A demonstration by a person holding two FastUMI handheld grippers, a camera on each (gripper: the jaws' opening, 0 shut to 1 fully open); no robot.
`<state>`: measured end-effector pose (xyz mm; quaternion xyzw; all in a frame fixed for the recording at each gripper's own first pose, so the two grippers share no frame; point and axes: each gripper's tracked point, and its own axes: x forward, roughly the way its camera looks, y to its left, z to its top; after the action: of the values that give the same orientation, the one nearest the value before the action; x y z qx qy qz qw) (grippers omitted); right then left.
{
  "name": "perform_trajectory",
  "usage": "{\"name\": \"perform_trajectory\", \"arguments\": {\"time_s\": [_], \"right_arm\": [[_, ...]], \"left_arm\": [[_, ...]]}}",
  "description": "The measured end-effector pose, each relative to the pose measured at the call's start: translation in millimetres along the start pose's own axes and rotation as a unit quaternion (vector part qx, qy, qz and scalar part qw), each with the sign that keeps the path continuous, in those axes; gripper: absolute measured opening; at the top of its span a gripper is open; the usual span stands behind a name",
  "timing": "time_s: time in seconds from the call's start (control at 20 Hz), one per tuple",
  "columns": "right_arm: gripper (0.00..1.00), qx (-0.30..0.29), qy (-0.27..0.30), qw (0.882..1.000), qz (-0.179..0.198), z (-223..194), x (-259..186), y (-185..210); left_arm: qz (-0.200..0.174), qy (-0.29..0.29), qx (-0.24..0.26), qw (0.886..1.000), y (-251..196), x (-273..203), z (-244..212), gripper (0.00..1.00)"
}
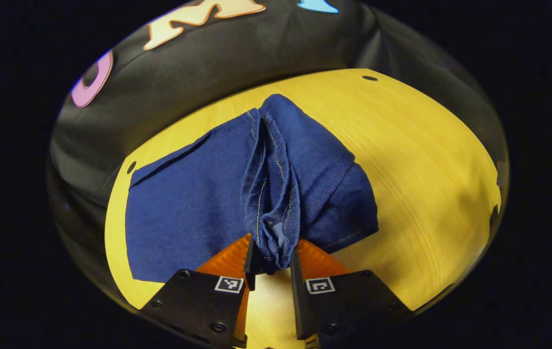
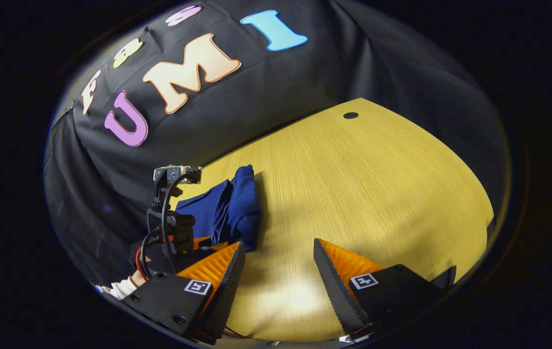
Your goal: Grasp the waist and the cuffs of the jeans and fold them to make the two legs overlap; first hold the waist and fold one-third of the jeans toward the cuffs, then hold the cuffs and fold the remaining one-third in the same direction to finish folding.
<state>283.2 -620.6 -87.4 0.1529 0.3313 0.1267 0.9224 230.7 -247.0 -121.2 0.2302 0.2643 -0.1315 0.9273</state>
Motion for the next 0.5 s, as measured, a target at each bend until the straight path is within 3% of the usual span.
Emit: {"name": "perform_trajectory", "arguments": {"time_s": [0.05, 0.2, 0.3, 0.5], "right_arm": [[0.88, -0.001, -0.001, 1.000, 0.001, -0.7, -1.6, 2.2], [0.88, -0.010, -0.003, 1.000, 0.002, -6.0, -6.6, 6.1], [0.88, -0.014, -0.006, 1.000, 0.003, -9.7, -10.5, 9.9], [0.88, -0.025, -0.011, 1.000, 0.011, -17.3, -17.6, 20.6]], "left_arm": [[0.003, 0.001, -0.017, 1.000, 6.1, -2.3, -3.3, 0.35], [-0.016, -0.005, -0.106, 0.994, 0.8, -6.7, -7.8, 0.71], [-0.019, -0.018, -0.140, 0.990, 4.1, -23.1, -3.5, 0.98], [-0.028, -0.064, -0.147, 0.987, 14.9, -57.6, -1.2, 0.96]]}}
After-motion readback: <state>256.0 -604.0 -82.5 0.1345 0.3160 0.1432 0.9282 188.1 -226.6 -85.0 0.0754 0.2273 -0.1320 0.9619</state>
